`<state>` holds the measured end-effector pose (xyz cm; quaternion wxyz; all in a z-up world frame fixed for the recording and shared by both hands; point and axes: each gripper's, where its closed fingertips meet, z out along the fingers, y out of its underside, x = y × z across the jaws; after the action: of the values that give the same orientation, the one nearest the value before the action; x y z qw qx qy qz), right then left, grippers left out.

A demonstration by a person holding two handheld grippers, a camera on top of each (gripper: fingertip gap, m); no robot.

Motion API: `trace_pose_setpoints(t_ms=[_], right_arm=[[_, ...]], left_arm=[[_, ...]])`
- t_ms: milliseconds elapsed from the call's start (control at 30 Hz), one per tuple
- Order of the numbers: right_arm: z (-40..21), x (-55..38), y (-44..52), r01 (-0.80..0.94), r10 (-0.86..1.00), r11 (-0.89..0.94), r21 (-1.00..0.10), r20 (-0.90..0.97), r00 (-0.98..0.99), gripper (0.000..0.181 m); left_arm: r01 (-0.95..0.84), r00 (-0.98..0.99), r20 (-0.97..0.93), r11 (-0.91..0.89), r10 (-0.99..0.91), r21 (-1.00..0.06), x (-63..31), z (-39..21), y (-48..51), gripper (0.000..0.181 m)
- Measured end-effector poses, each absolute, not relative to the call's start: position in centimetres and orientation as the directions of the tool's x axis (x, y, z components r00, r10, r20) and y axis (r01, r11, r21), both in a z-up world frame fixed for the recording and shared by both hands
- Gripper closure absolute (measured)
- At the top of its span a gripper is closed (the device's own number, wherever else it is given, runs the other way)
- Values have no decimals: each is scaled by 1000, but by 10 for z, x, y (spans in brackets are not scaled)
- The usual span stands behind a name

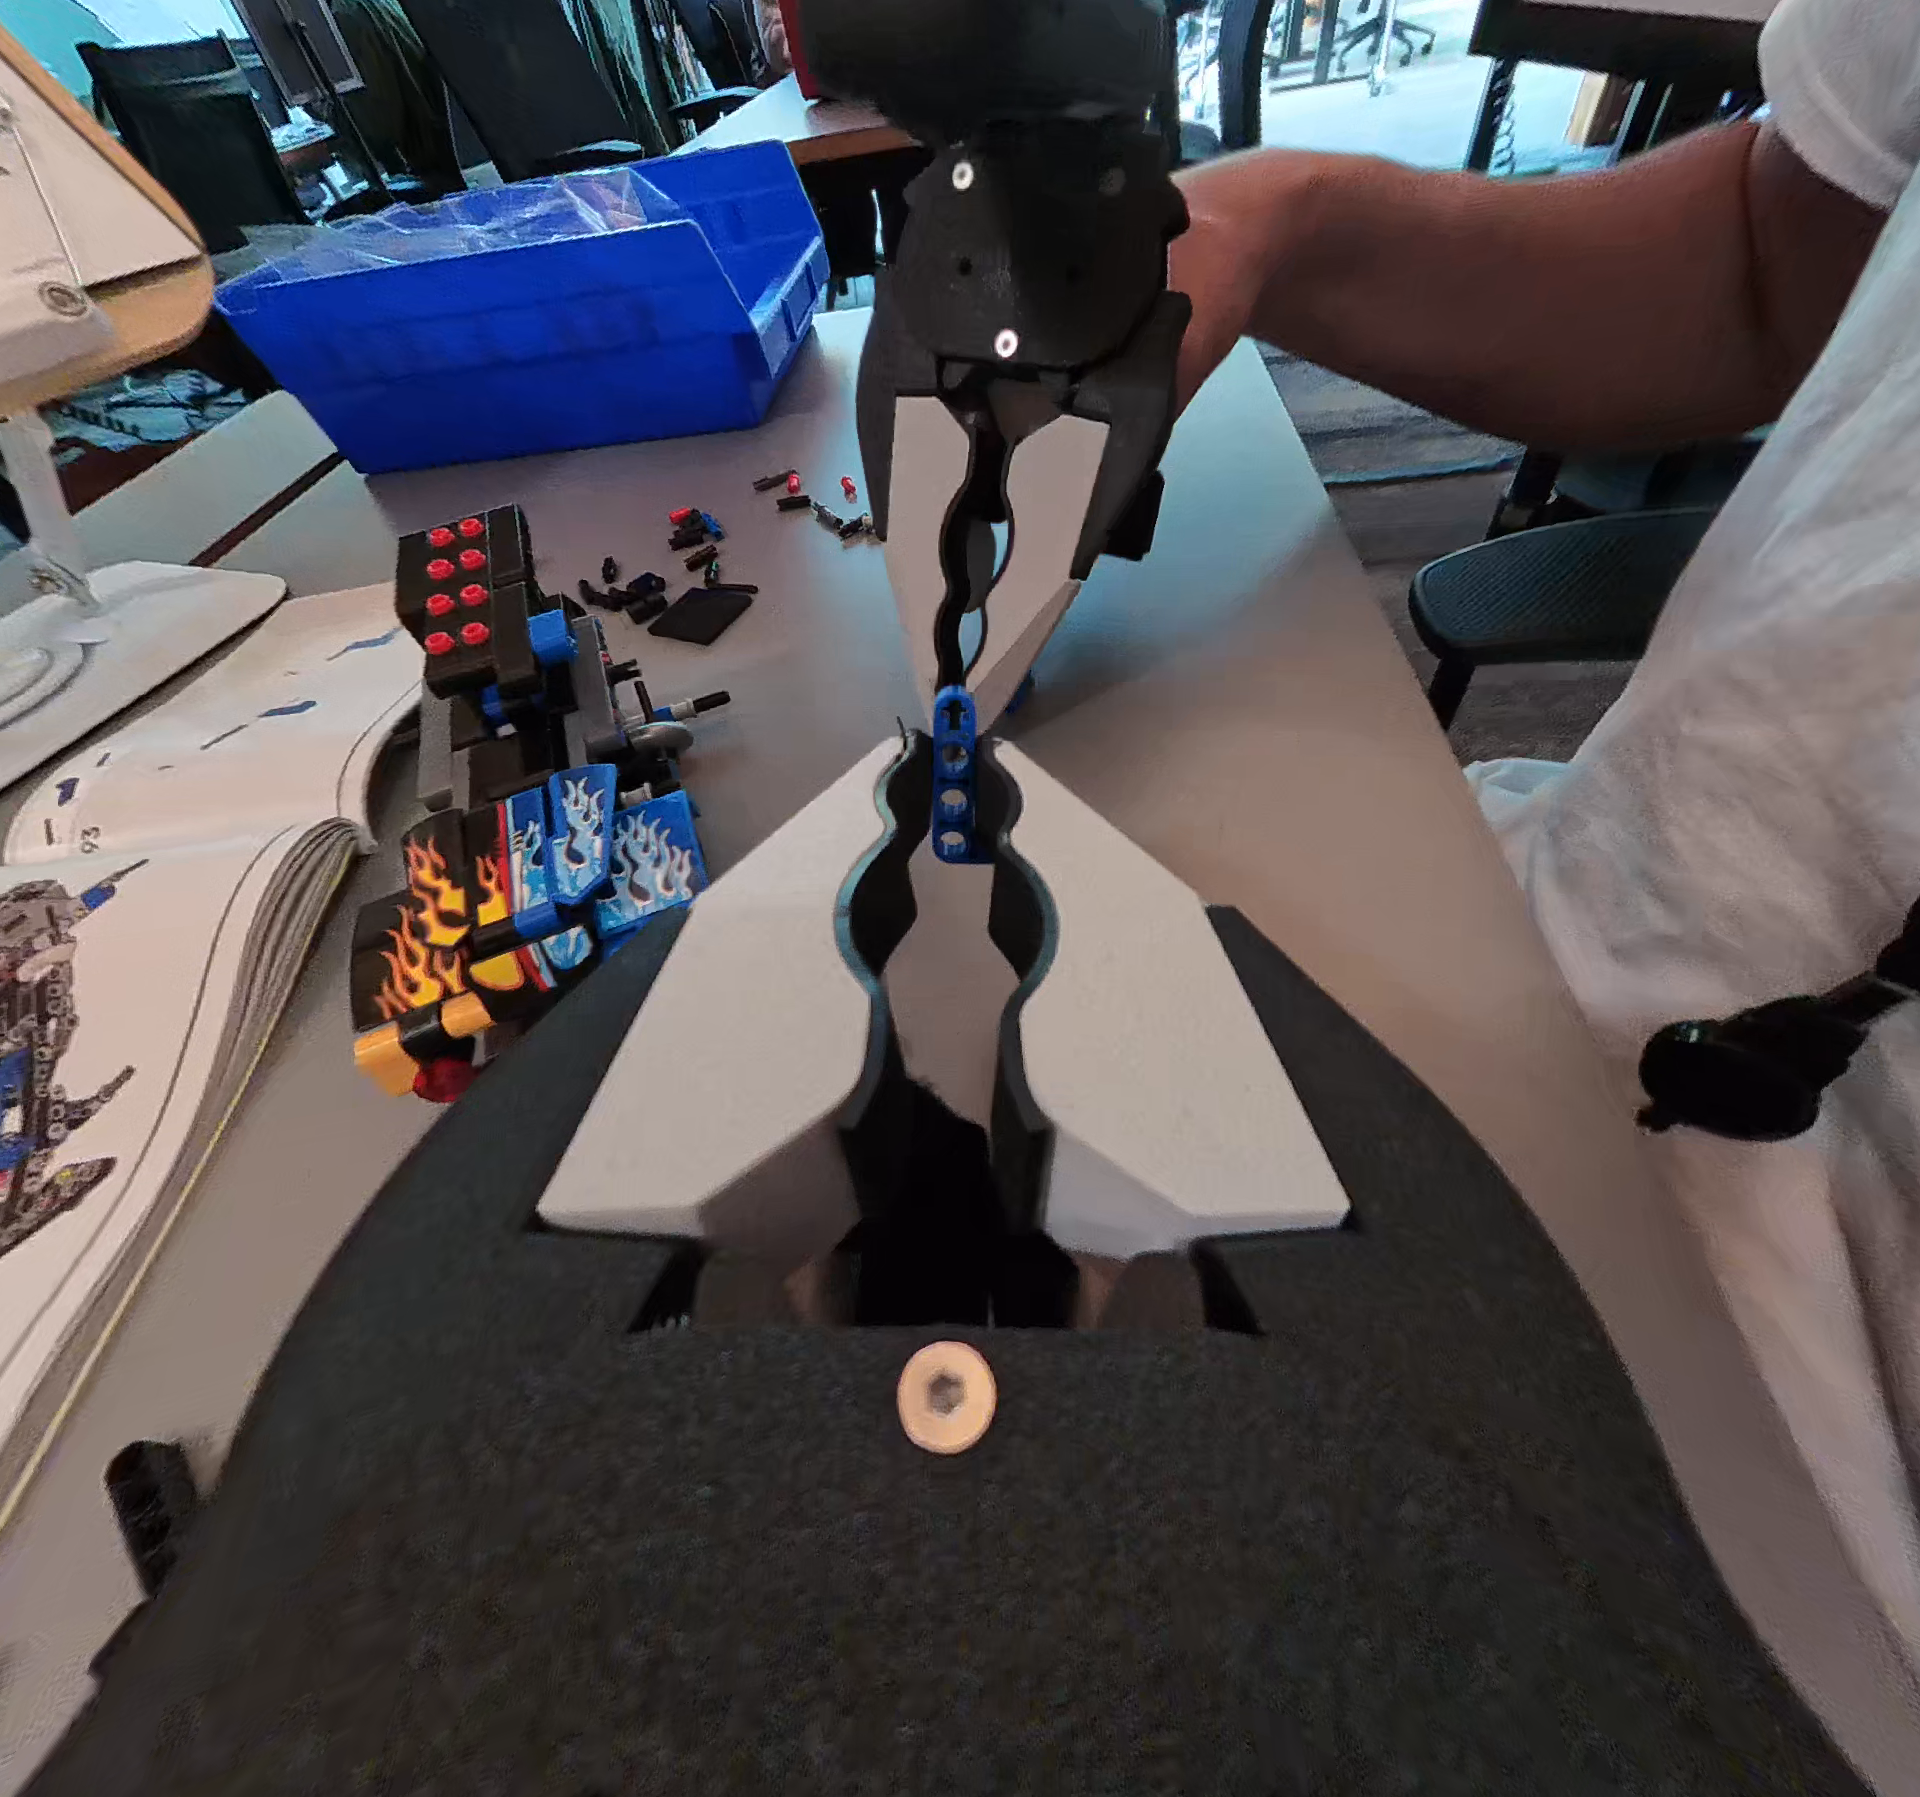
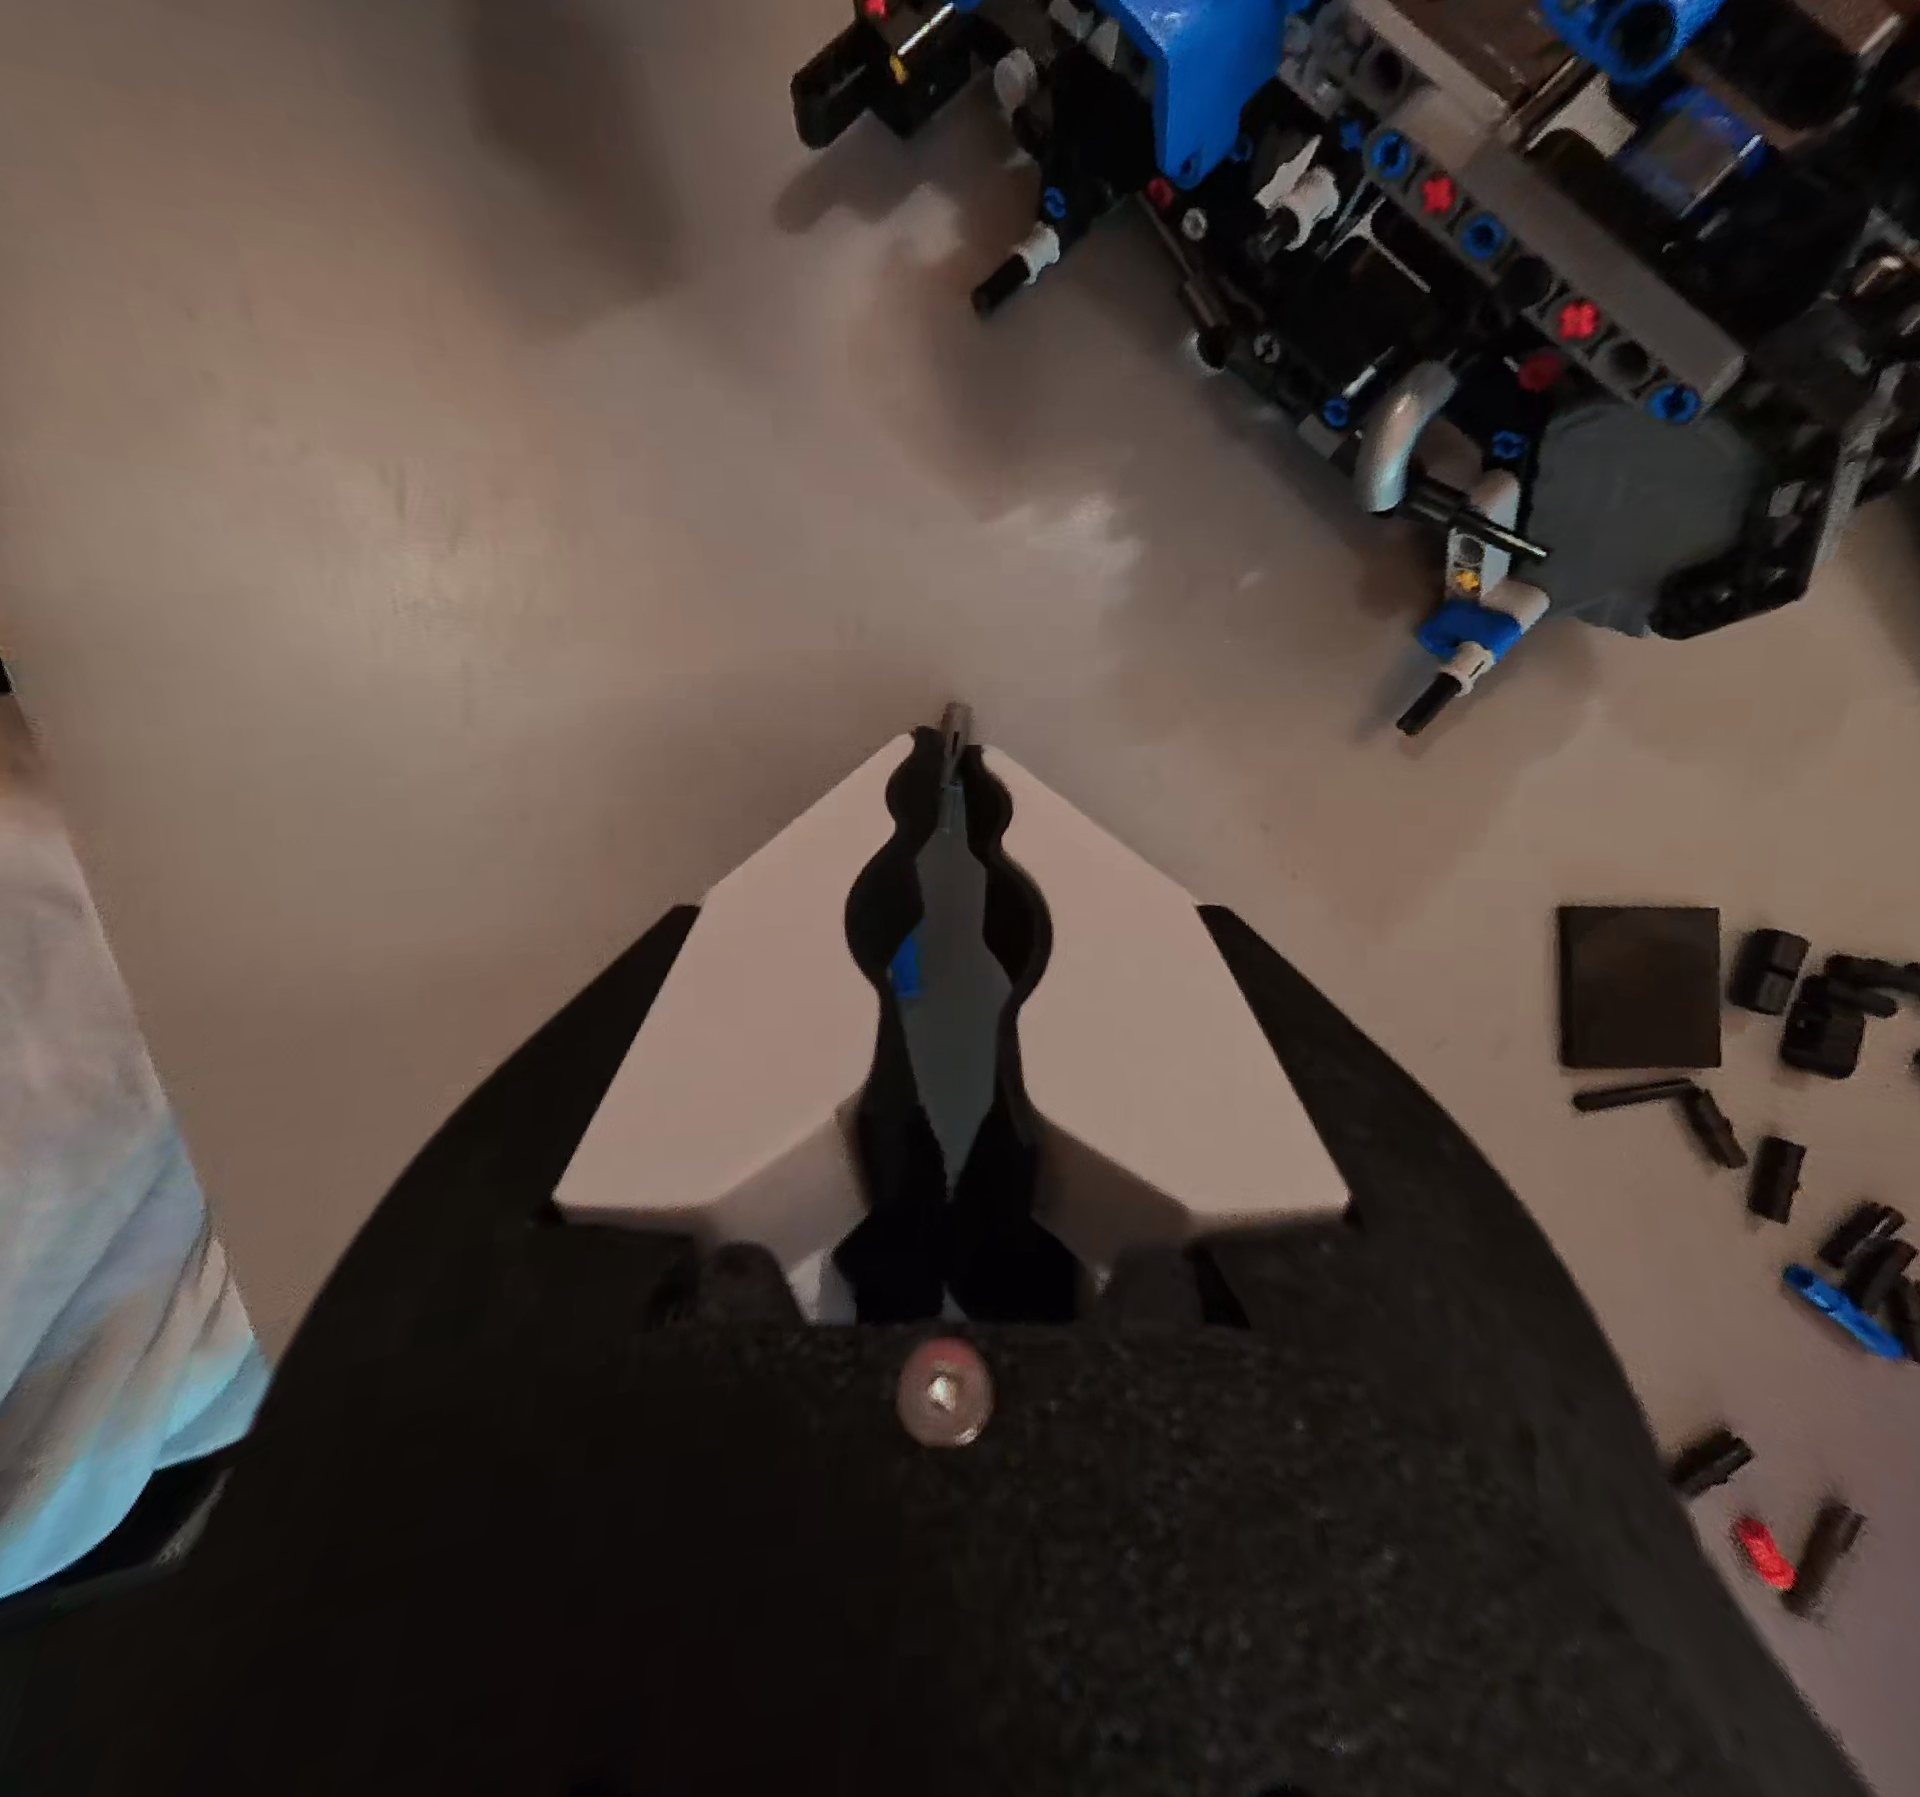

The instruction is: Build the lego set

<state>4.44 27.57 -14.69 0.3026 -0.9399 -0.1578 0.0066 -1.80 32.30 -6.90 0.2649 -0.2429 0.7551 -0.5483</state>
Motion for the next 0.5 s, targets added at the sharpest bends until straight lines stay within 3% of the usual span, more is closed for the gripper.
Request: trace_pose_setpoints(t_ms=[33, 133, 233, 333, 433, 500], right_arm=[[-147, 44, 276, 305, 310, -771, -560, 88, 947, 178], [-144, 42, 283, 301, 312, -758, -579, 84, 946, 178], [-104, 38, 304, 193, 240, -621, -759, 51, 970, 178], [-38, 28, 326, -93, 173, -321, -943, -155, 973, 179], [-14, 12, 337, -361, 236, -154, -920, -389, 891, 179], [-18, 1, 344, -463, 277, -145, -875, -485, 830, 179]], left_arm=[[-90, -743, -106, 255, -661, -963, -17, -67, 324, 175], [-122, -740, -31, 179, -672, -976, -15, -61, 328, 175], [-141, -726, 10, 134, -688, -981, -13, -58, 332, 175], [-150, -722, 23, 124, -692, -981, -12, -58, 332, 175], [-148, -731, 16, 135, -682, -980, -14, -59, 326, 175], [-144, -727, -3, 157, -686, -977, -14, -61, 324, 175]])
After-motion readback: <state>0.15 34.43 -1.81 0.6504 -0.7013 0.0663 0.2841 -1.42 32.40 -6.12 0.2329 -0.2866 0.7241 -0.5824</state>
